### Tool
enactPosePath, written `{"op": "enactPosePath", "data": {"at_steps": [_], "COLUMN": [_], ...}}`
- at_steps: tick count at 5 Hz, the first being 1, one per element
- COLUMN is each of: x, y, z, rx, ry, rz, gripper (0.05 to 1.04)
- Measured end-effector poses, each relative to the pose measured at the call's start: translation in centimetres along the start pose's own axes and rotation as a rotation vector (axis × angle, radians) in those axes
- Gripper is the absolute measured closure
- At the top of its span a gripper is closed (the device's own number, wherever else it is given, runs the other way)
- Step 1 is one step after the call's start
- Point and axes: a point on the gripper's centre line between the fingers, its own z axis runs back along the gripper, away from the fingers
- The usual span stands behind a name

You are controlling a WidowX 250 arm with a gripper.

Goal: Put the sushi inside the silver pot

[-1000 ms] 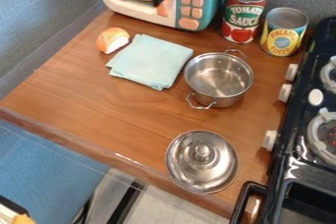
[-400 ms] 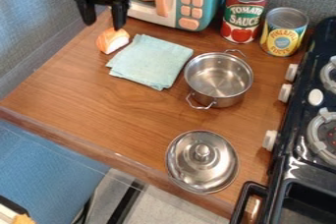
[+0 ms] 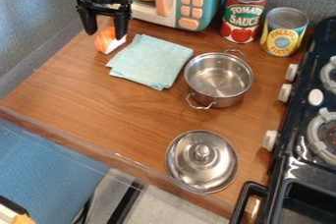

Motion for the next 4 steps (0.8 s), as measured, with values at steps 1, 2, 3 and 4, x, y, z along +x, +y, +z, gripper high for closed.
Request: {"op": "enactPosePath", "data": {"at_steps": [1, 2, 3, 4], "x": [0.36, 0.28, 0.3, -0.25], "y": [-0.11, -0.07, -0.13, -0.18], "z": [-0.97, -1.13, -1.28, -0.9], "rx": [0.015, 0.013, 0.014, 0.02], "ry": [0.023, 0.032, 0.029, 0.021], "rz": [0.007, 0.019, 0.005, 0.017], "gripper": [0.115, 0.25, 0.496, 0.502]}}
